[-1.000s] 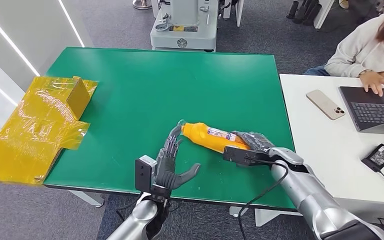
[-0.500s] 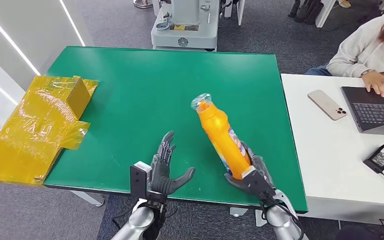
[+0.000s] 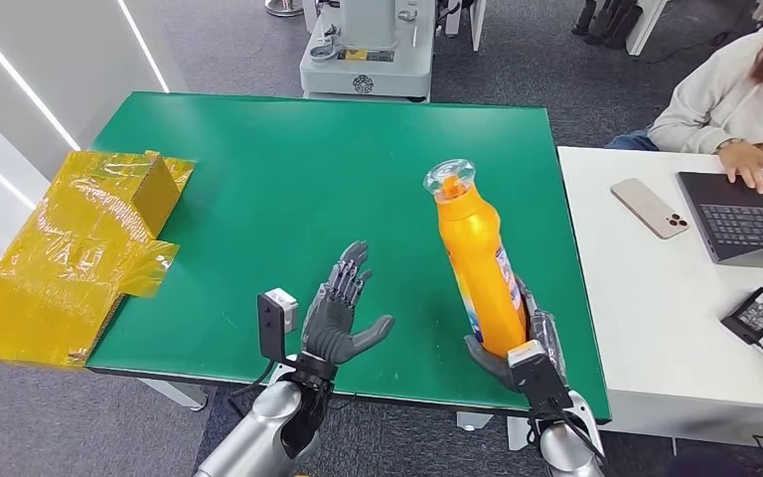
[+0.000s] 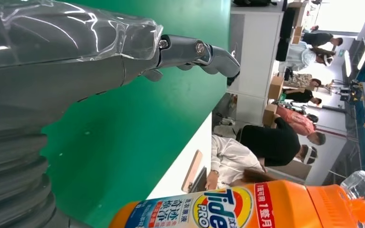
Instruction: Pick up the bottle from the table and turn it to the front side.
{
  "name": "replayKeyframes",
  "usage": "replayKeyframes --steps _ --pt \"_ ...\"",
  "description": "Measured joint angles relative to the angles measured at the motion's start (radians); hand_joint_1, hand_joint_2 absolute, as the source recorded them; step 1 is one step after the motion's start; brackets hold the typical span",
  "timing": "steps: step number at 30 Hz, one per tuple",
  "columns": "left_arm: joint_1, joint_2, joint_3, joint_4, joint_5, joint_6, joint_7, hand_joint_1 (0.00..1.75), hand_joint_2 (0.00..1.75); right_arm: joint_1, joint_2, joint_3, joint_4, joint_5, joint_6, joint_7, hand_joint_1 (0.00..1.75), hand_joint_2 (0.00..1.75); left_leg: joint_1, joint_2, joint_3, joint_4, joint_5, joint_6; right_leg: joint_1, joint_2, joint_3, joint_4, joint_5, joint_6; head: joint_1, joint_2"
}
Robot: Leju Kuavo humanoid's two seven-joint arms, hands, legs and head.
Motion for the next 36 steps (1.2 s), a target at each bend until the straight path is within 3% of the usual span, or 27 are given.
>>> replayKeyframes --steps 4,9,14,24,31,35,36 --pt "-0.043 -0.006 0.0 0.016 0.03 -0.07 0.013 0.0 1.75 -0.018 0.01 -0.004 -0.001 0.033 0.011 -0.01 1.75 1.75 0.0 0.0 -0.002 0.0 0.001 -0.001 0.0 0.0 -0.001 0.0 0.001 -0.001 0.0 0.0" --pt "-0.221 -0.028 0.0 0.047 0.096 -0.176 0.096 0.0 1.75 -0.149 0.047 0.043 0.084 0.092 0.049 0.003 1.75 1.75 0.0 0.0 -0.002 0.0 0.004 -0.002 0.0 0.0 -0.002 0.001 0.004 -0.001 0.0 0.0" --pt "-0.324 -0.041 0.002 0.094 0.193 -0.274 0.182 0.0 1.75 -0.266 0.079 0.113 0.243 0.132 0.026 0.008 1.75 1.75 0.0 0.0 -0.001 0.0 0.006 -0.002 0.0 0.0 -0.002 0.001 0.005 -0.001 0.0 0.0" --pt "-0.363 -0.038 0.002 0.177 0.212 -0.314 0.19 0.0 1.75 -0.328 0.082 0.14 0.383 0.132 0.021 -0.008 1.75 1.75 0.0 0.0 -0.002 0.0 0.005 -0.002 0.0 0.001 -0.002 0.0 0.005 -0.001 0.0 0.0" --pt "-0.385 -0.046 -0.023 0.215 0.108 -0.221 0.185 0.0 1.75 -0.326 0.081 0.148 0.406 0.122 0.009 0.006 1.75 1.75 0.0 0.0 -0.002 0.0 0.005 -0.002 0.0 0.001 -0.002 0.0 0.005 -0.001 0.0 0.0" --pt "-0.399 -0.051 -0.032 0.246 0.091 -0.203 0.165 1.68 1.75 -0.323 0.081 0.149 0.407 0.112 0.002 0.019 1.75 1.75 0.0 0.0 -0.002 0.0 0.005 -0.002 0.0 0.001 -0.002 0.001 0.005 -0.001 0.0 0.0" --pt "-0.4 -0.053 -0.033 0.252 0.088 -0.199 0.162 1.75 1.75 -0.322 0.081 0.149 0.407 0.111 0.003 0.021 1.75 1.75 0.0 0.0 -0.002 0.0 0.005 -0.002 0.0 0.001 -0.002 0.001 0.005 -0.001 0.0 0.0"
